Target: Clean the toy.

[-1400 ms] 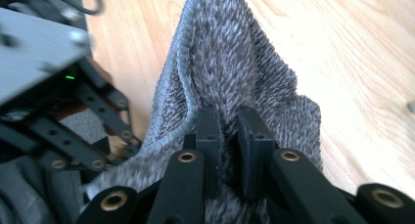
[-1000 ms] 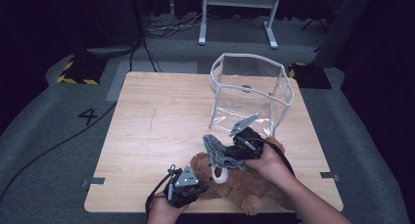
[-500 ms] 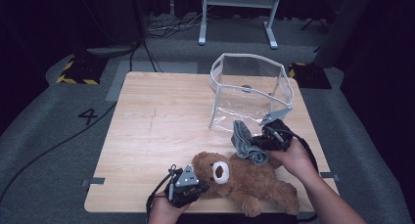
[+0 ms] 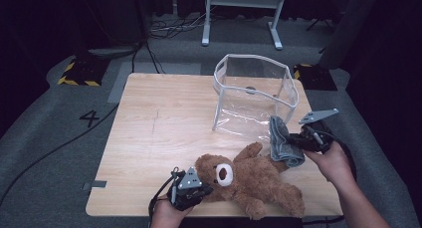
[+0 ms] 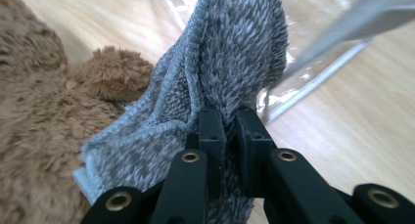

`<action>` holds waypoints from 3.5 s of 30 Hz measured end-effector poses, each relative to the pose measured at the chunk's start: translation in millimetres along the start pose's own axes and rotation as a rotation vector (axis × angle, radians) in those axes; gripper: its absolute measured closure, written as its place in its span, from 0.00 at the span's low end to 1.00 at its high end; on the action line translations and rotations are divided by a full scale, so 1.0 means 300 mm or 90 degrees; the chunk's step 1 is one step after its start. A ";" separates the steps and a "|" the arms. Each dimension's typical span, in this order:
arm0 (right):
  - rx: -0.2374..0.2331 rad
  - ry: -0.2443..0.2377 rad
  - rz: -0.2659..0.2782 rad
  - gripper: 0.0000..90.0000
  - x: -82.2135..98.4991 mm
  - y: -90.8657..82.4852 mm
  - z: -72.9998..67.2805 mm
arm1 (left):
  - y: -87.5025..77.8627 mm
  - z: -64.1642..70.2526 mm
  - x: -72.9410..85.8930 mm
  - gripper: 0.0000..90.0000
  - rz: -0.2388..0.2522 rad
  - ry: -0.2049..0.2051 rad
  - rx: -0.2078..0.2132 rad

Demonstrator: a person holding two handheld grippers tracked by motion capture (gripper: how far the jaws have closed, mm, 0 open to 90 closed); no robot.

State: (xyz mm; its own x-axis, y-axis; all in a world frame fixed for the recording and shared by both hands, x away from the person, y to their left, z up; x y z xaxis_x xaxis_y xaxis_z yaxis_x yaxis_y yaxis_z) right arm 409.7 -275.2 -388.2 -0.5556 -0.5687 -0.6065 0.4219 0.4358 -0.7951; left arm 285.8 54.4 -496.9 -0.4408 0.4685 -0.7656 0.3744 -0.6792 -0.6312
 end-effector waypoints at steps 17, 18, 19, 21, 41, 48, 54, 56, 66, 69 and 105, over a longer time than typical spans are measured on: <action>-0.163 -0.108 -0.004 0.93 0.005 0.057 -0.321 | 0.004 -0.013 -0.014 0.93 0.015 -0.006 -0.010; -0.167 -0.095 0.000 0.93 0.023 0.062 -0.304 | 0.004 -0.012 -0.015 0.93 0.015 -0.007 -0.010; -0.166 -0.085 0.004 0.93 0.039 0.061 -0.287 | 0.005 -0.011 -0.015 0.93 0.015 -0.006 -0.010; -0.134 -0.076 0.003 0.93 0.071 0.047 -0.244 | 0.004 -0.015 -0.016 0.93 0.015 -0.006 -0.011; -0.049 -0.095 0.053 0.92 0.017 -0.178 -0.193 | 0.015 -0.050 -0.047 0.92 0.023 -0.035 -0.005; -0.141 -0.173 0.066 0.93 -0.093 -0.105 -0.408 | 0.009 -0.040 -0.071 0.91 0.024 -0.039 -0.022; -0.147 -0.226 0.021 0.92 -0.105 0.043 -0.534 | -0.006 -0.021 -0.084 0.92 0.030 -0.029 -0.018; -0.144 -0.236 0.006 0.92 -0.091 0.078 -0.554 | -0.014 -0.013 -0.093 0.93 0.033 -0.018 -0.019; -0.139 -0.189 -0.013 0.93 0.006 0.126 -0.472 | -0.024 -0.011 -0.102 0.96 0.055 -0.028 0.000; -0.139 -0.174 -0.006 0.93 0.019 0.108 -0.448 | -0.027 -0.005 -0.108 0.96 0.057 -0.026 0.005; -0.061 0.003 -0.001 0.92 0.373 -0.034 -0.184 | -0.005 -0.018 -0.077 0.71 0.052 -0.039 0.017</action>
State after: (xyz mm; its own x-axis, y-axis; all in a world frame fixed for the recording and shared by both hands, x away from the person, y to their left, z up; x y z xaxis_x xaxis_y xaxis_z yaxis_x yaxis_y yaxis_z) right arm 303.7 -304.6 -447.9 -0.5597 -0.5659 -0.6054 0.3513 0.4996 -0.7918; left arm 299.9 47.5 -478.9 -0.4587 0.3764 -0.8050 0.3901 -0.7286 -0.5630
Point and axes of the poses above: each handheld gripper's, and its own axes: y roughly forward along the jaws, x roughly out of its underside, z roughly to its right, the point moved 5 cm from there along y, roughly forward along the jaws, and after that the axes turned 4 degrees about -x, right-handed, at the moved point
